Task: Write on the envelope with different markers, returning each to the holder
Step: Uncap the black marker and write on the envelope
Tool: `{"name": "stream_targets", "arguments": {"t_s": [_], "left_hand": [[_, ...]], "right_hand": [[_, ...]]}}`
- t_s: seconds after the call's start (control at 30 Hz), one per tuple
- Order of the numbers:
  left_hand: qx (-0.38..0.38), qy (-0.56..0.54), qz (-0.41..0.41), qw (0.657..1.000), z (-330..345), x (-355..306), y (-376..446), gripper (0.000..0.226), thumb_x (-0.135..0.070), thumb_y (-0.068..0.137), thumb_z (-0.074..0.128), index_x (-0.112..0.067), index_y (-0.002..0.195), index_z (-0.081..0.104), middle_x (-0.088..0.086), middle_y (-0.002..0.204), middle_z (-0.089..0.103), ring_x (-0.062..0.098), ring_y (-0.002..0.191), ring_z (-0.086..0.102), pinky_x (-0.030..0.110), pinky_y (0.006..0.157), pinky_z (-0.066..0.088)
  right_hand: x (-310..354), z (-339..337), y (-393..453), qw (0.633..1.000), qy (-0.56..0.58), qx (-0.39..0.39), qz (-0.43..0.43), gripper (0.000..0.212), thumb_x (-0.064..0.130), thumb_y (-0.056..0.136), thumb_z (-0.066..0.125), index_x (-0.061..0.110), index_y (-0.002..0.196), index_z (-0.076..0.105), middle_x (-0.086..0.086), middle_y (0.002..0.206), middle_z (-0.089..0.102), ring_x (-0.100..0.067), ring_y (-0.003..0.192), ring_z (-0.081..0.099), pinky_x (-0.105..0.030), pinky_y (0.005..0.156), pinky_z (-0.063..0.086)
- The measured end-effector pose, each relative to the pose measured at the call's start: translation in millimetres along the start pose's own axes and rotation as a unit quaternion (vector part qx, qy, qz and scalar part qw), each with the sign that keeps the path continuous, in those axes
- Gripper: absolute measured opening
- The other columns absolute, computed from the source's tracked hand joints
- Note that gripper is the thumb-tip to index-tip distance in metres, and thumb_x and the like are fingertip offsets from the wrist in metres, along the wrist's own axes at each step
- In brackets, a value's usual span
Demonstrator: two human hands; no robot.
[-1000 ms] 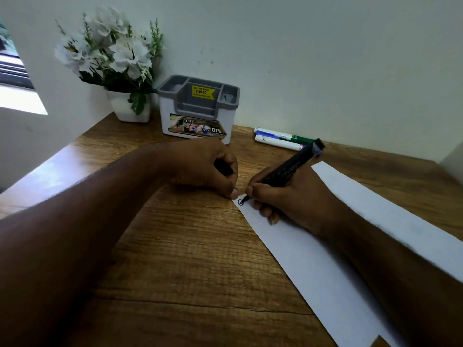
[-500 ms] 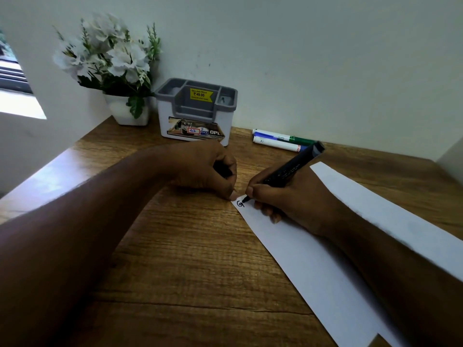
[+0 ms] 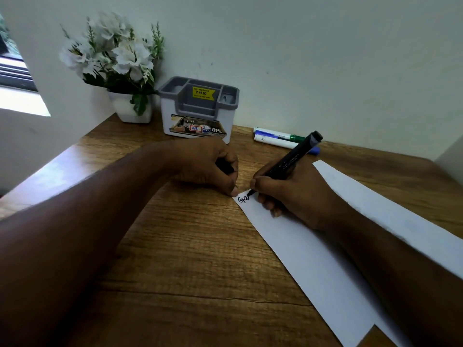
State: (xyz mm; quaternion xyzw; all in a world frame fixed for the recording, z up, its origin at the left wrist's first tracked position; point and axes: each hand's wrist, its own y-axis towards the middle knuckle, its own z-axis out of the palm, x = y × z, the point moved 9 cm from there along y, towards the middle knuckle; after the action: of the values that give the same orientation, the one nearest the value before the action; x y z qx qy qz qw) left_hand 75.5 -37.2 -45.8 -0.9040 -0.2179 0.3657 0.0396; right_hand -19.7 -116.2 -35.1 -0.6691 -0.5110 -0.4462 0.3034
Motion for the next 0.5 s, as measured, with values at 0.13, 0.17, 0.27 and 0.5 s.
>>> {"name": "stream_targets", "arguments": {"t_s": [0.13, 0.17, 0.27, 0.5], "left_hand": [[0.005, -0.002, -0.004, 1.000, 0.1, 0.5, -0.7, 0.013, -0.025, 0.072, 0.077, -0.030, 0.075, 0.066, -0.011, 0.084, 0.067, 0.004, 0.080, 0.059, 0.012, 0.056, 0.042], [0.004, -0.002, -0.003, 1.000, 0.3, 0.9, -0.6, 0.013, -0.024, 0.072, 0.077, -0.030, 0.075, 0.066, -0.011, 0.084, 0.067, 0.005, 0.080, 0.060, 0.014, 0.058, 0.042], [0.001, 0.002, -0.002, 1.000, -0.2, 1.4, -0.2, 0.013, -0.025, 0.071, 0.078, -0.030, 0.075, 0.067, -0.009, 0.086, 0.068, 0.007, 0.082, 0.060, 0.019, 0.061, 0.043], [0.003, -0.002, -0.003, 1.000, -0.7, 1.5, 0.2, 0.013, -0.024, 0.071, 0.078, -0.028, 0.078, 0.068, -0.008, 0.084, 0.068, 0.009, 0.082, 0.061, 0.021, 0.063, 0.044]], "right_hand": [[0.6, -1.1, -0.2, 1.000, -0.017, -0.006, -0.003, 0.012, 0.007, 0.083, 0.069, 0.007, 0.070, 0.069, -0.004, 0.053, 0.067, -0.013, 0.041, 0.059, -0.023, 0.038, 0.048], [1.1, -2.1, -0.6, 1.000, -0.016, -0.011, -0.006, 0.014, 0.007, 0.083, 0.069, 0.008, 0.069, 0.068, -0.003, 0.052, 0.067, -0.013, 0.040, 0.058, -0.023, 0.037, 0.048], [1.6, -5.9, -2.3, 0.999, 0.013, -0.029, -0.010, 0.015, 0.006, 0.084, 0.068, 0.008, 0.069, 0.069, -0.001, 0.048, 0.064, -0.010, 0.038, 0.056, -0.022, 0.036, 0.048], [0.7, -2.6, -2.3, 1.000, -0.003, -0.013, -0.007, 0.010, 0.009, 0.084, 0.069, 0.005, 0.075, 0.070, 0.002, 0.048, 0.064, -0.007, 0.038, 0.055, -0.019, 0.037, 0.047]]}}
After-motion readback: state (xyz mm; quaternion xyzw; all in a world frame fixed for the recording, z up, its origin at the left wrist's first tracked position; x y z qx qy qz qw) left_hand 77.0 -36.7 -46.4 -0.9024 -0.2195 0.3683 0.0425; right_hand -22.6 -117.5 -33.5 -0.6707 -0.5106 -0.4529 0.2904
